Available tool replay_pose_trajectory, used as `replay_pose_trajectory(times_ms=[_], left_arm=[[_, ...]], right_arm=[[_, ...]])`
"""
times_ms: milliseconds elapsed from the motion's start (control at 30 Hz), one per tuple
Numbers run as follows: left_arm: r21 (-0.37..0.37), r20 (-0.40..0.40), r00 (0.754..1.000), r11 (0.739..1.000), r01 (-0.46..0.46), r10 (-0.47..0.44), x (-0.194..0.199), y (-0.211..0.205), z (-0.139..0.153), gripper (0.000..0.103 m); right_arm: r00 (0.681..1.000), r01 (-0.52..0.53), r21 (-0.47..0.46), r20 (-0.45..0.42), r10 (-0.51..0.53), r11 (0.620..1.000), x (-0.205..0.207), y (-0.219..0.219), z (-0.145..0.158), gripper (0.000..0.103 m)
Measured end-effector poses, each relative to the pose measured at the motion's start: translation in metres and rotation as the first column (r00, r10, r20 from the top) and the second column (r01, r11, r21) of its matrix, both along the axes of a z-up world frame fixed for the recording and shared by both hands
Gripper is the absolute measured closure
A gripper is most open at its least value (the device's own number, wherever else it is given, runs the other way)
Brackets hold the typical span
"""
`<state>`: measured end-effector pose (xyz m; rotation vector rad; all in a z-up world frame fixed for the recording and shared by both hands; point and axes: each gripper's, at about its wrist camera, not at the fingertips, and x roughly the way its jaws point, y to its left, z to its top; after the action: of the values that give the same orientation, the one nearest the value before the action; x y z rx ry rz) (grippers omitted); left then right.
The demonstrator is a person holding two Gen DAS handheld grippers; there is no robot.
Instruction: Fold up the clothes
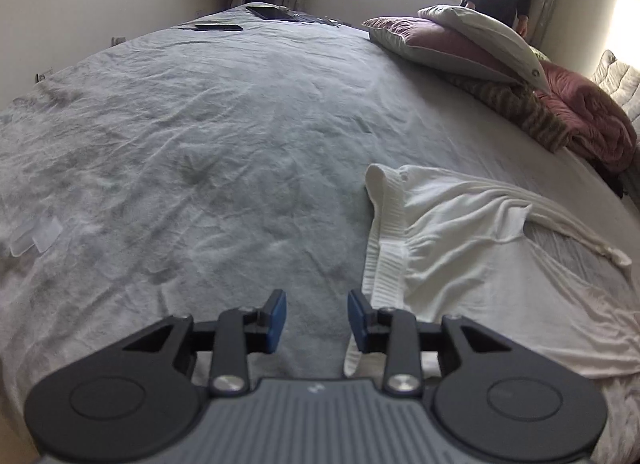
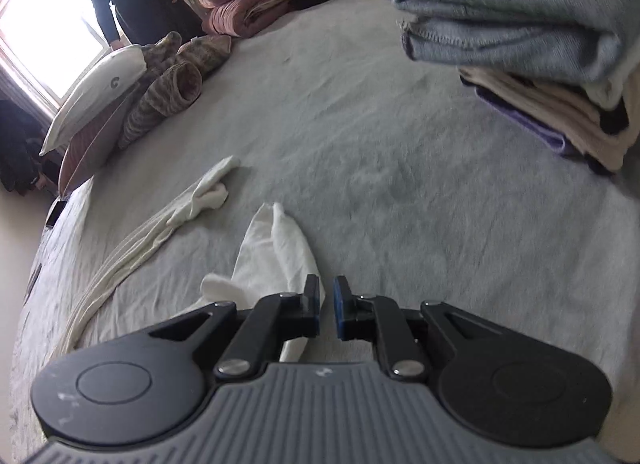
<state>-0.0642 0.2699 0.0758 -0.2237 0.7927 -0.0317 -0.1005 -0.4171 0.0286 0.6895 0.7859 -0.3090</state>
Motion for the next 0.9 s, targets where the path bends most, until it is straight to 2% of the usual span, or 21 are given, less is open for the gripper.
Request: replay_pose_trajectory(times_ms=[233,267,333,433,533,633,667,700,733,767,800,833,900], left_arm=[[0.029,0.063,0.997,0.998,0.052,-0.054,0.038,-0.042,0.009,0.054],[0.036,0.069,0.996,0.998,0.053,-0.055,0.045,-0.045,0.009,0.048],[0.050,0.077,0.996,0.998,0.050,-0.053,0.061,-0.053,0.008,0.045],[0.073,0.080,0.996,0.997,0.040,-0.046,0.086,-0.065,0.005,0.044],[0.151,0.074,0.997,0.988,0.019,-0.030,0.111,-0.080,-0.004,0.039],[0.227,0.056,0.998,0.974,-0.011,-0.002,0.128,-0.089,-0.017,0.039],[0.243,0.055,0.998,0.970,-0.012,-0.001,0.132,-0.091,-0.021,0.046],[0.260,0.052,0.999,0.966,-0.008,-0.005,0.134,-0.093,-0.024,0.073],[0.277,0.048,0.999,0.961,-0.003,-0.010,0.136,-0.096,-0.026,0.086],[0.295,0.051,0.999,0.956,-0.011,-0.004,0.138,-0.097,-0.028,0.087],[0.315,0.064,0.998,0.949,-0.024,0.004,0.139,-0.097,-0.027,0.093],[0.339,0.087,0.996,0.940,-0.041,0.012,0.139,-0.096,-0.026,0.099],[0.340,0.131,0.990,0.936,-0.091,0.048,0.140,-0.087,-0.018,0.100]], right_arm=[[0.999,-0.027,-0.012,-0.039,0.027,1.000,0.045,-0.020,-0.001,0.088],[0.998,-0.047,-0.028,-0.039,0.046,0.999,0.050,-0.019,-0.002,0.085],[0.996,-0.080,-0.057,-0.038,0.078,0.995,0.057,-0.017,-0.002,0.070],[0.994,-0.105,-0.083,-0.032,0.103,0.991,0.060,-0.015,-0.004,0.069],[0.992,-0.127,-0.101,-0.033,0.124,0.987,0.062,-0.013,-0.006,0.067],[0.987,-0.162,-0.126,-0.022,0.160,0.979,0.060,-0.009,-0.006,0.067],[0.984,-0.178,-0.135,-0.021,0.177,0.975,0.061,-0.006,-0.006,0.068],[0.980,-0.199,-0.151,-0.022,0.198,0.968,0.063,-0.002,-0.005,0.072],[0.976,-0.218,-0.166,-0.019,0.218,0.962,0.065,0.002,-0.005,0.079],[0.971,-0.236,-0.180,-0.016,0.237,0.955,0.067,0.007,-0.004,0.084],[0.968,-0.248,-0.189,-0.011,0.251,0.950,0.069,0.011,-0.003,0.092],[0.968,-0.248,-0.207,-0.005,0.253,0.946,0.069,0.015,-0.001,0.093],[0.969,-0.236,-0.258,0.009,0.246,0.937,0.067,0.022,0.006,0.096]])
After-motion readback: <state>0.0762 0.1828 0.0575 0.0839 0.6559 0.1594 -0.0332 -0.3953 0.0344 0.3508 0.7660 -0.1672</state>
